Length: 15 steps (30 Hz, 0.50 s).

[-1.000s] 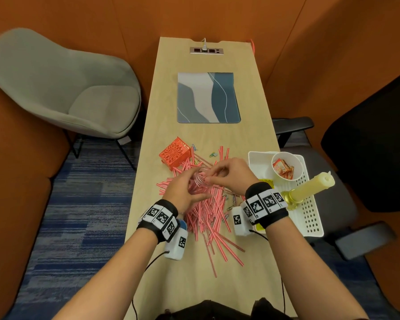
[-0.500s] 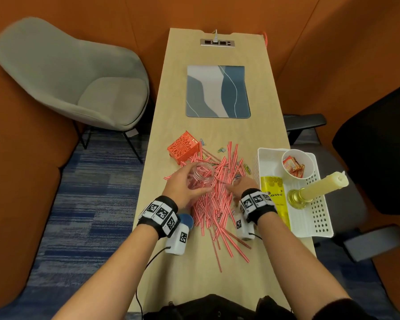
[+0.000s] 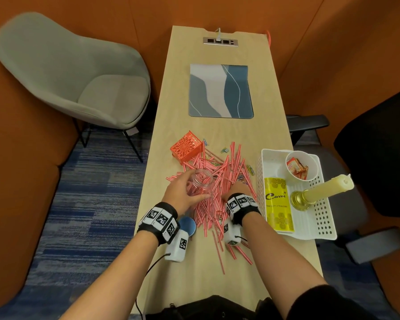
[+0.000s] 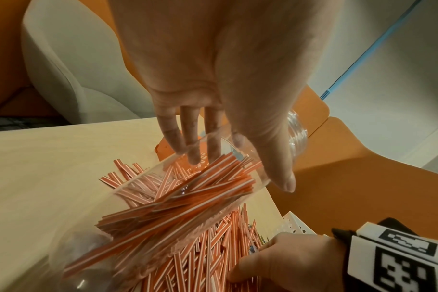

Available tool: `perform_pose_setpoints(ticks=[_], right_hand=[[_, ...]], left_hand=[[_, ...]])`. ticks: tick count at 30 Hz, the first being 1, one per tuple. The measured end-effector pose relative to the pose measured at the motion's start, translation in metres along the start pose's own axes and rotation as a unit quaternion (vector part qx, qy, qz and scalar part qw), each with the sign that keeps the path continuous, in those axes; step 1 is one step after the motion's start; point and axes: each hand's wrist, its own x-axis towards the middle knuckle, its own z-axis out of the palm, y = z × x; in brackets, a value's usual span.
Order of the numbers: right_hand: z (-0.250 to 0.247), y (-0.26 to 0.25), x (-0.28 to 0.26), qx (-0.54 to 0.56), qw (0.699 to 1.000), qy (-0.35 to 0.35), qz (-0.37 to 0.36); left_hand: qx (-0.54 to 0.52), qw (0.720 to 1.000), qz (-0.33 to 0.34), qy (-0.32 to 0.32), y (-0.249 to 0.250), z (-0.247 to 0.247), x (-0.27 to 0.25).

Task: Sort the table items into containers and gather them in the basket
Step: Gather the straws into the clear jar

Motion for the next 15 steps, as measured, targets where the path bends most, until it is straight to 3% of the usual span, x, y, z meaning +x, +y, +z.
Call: perform_pose_setpoints(ticks=[9, 15], right_hand=[[-0.034, 0.012, -0.011, 0.017, 0.999, -0.016, -0.033], [-0.088, 0.028, -0.035, 0.181, 0.976, 0.033, -0.114]], left_hand=[[-0.010, 1.000, 0.012, 0.001, 0.005, -0.006, 0.004], [0.019, 1.000, 0.016, 0.006, 0.016, -0.007, 0.009]])
